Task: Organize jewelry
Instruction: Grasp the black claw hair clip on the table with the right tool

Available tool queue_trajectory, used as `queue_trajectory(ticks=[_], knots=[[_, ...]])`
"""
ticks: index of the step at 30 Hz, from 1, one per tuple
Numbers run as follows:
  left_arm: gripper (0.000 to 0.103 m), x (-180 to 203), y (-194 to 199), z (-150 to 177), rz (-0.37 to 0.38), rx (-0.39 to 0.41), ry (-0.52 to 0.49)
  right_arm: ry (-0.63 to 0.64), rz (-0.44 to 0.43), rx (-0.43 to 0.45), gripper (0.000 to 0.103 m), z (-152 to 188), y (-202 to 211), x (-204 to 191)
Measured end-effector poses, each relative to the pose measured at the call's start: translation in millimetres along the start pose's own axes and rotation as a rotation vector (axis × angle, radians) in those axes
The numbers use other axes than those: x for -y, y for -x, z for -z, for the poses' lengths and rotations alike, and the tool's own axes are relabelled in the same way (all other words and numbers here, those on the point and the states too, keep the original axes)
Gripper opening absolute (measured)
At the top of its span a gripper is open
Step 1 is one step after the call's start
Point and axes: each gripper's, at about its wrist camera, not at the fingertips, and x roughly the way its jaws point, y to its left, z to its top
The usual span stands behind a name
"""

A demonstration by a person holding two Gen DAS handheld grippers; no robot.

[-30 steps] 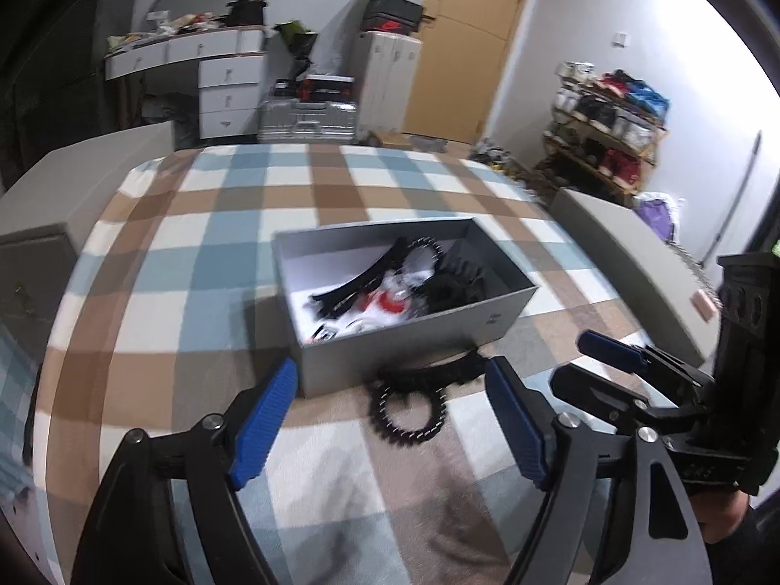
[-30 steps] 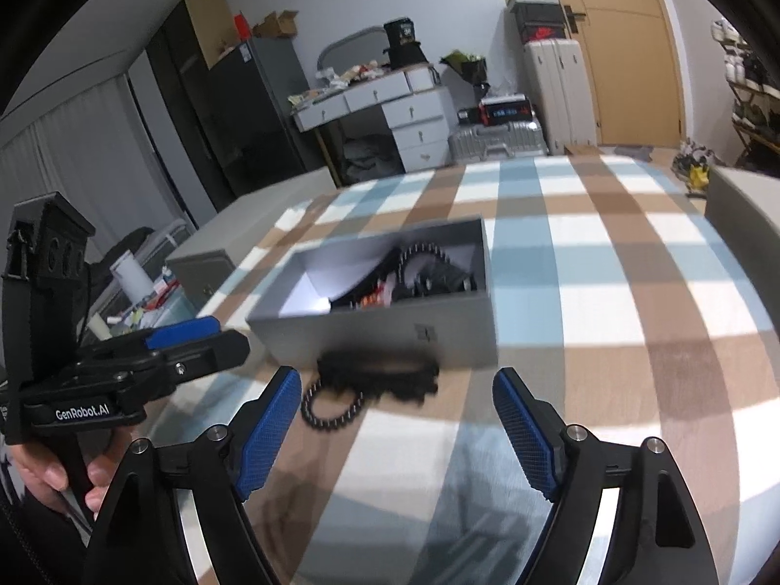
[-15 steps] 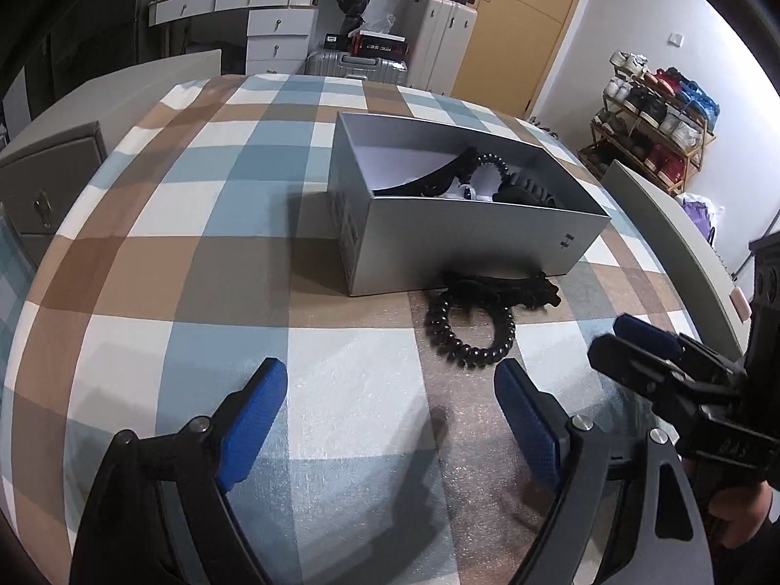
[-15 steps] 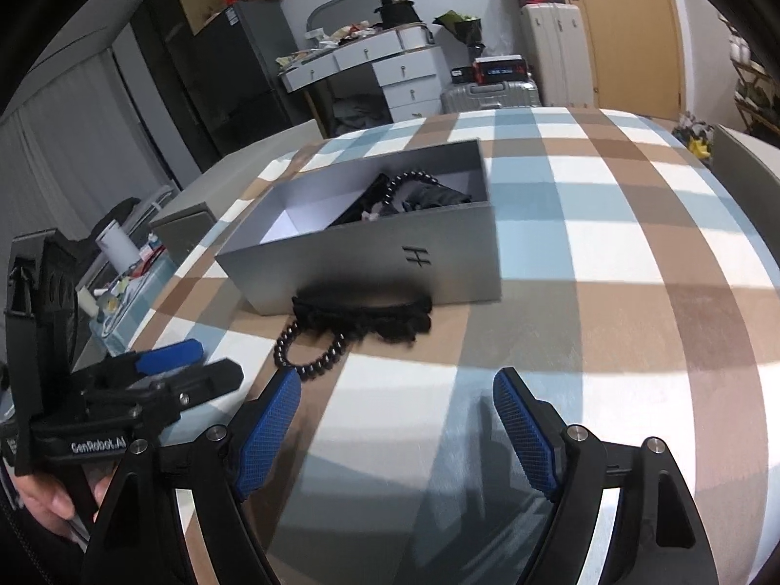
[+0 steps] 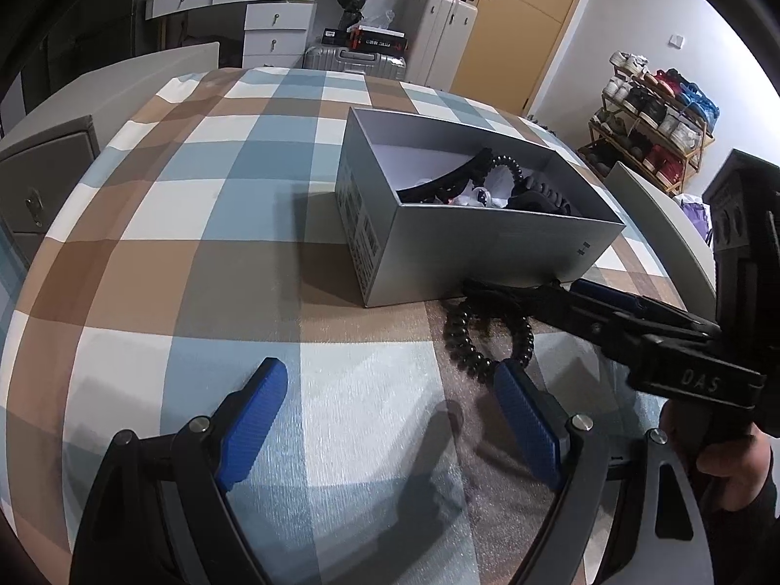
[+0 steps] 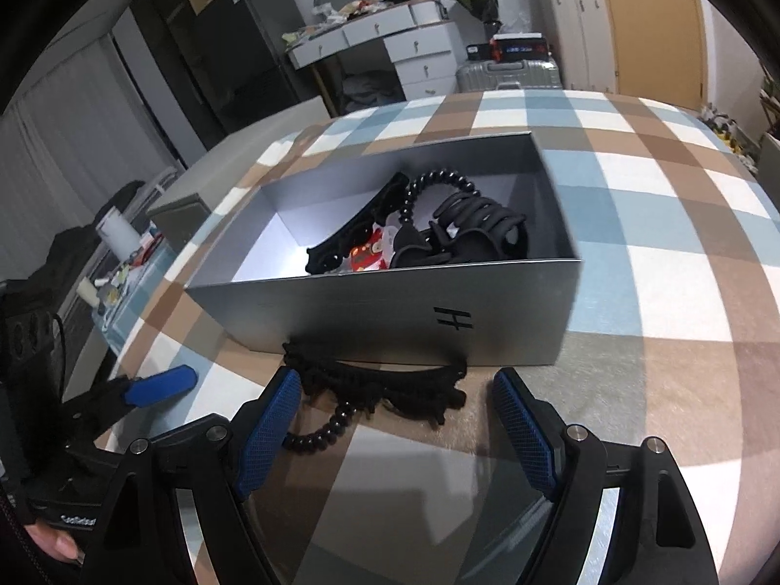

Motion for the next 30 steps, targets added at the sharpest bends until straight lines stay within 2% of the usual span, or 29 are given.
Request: queue_trajectory(ticks=[3,6,9,17,24,30], knots=[[0.084,0,0,-1,0.006,-0.002,0.001,0.036,0.022,-0.012,0.081,-1,-4,-7],[0.084,-1,-1,-3,0.008,-0.003,-0.01,0.079,0.039,-0.015,0.074,1,-5,-15],[0.084,-1,-1,-3,0.004,-0.002,-0.015,0.09,0.049,-0.009,0.073,4,-2,-17],[0.084,-6,2,-1,0.006,-0.005,-0.007,0.059,0.034,0.001,0.073,14,10,-11],[0.084,-3,3,0,0.011,-0.012,-0.018,0.003,0.021,0.042,0.073,24,29,1],[0.084,11,0,-5,0.022,-0.021,-0.068,-0.036,0.024,0.1,0.073,30,48,13]])
